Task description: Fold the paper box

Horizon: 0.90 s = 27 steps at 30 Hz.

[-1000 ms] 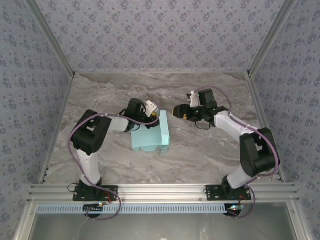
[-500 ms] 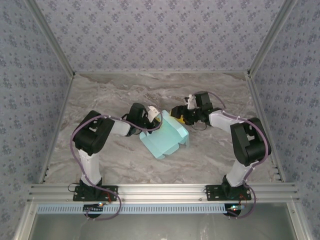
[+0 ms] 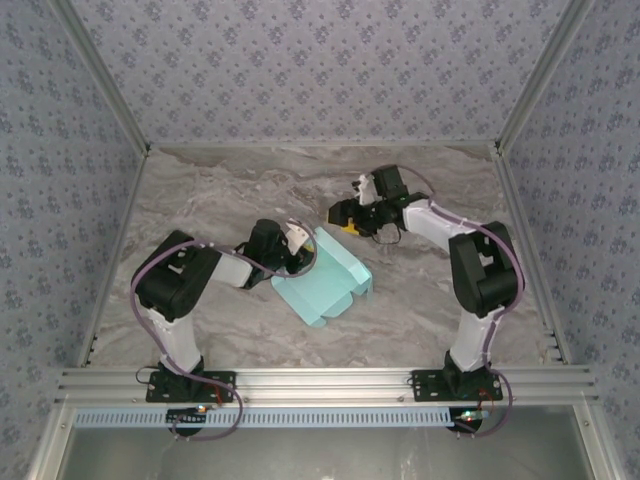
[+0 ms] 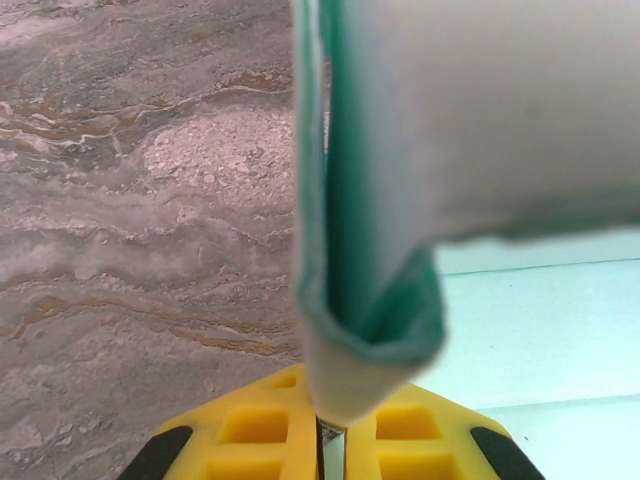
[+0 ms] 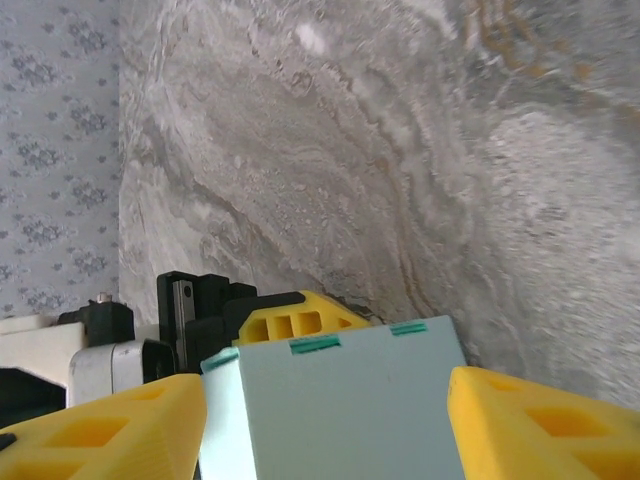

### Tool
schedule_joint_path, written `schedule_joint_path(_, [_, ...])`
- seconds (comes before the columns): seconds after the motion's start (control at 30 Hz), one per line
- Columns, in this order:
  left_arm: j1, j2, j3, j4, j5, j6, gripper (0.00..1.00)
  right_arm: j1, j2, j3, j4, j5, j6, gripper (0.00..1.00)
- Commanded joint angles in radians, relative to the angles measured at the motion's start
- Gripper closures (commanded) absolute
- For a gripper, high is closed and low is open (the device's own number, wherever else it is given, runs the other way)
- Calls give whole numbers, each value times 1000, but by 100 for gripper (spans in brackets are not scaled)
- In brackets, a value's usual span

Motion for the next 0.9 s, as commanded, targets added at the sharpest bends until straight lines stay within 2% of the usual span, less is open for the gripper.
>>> schedule_joint_path(0.0, [-4,-8,-12,29,-41,5,90,26,52,49,-51,-4,-15,33])
schedule_joint_path(0.23, [-5,-12,-9,39,-42,1,84,47,100,76,-86,5,-37,33])
schedule_joint_path(0.37, [-5,-20,-18,72,-48,-20,72,54,119,78,-133,71,-75,34])
schedule_joint_path(0.5, [-1,-30,-82,202,-52,-62,60,60,108,53,-154,141,-107,35])
schedule_joint_path(0.87, [-25,40,-108,464,-169,-157,58,94,19,-56,-79,225,-76,36])
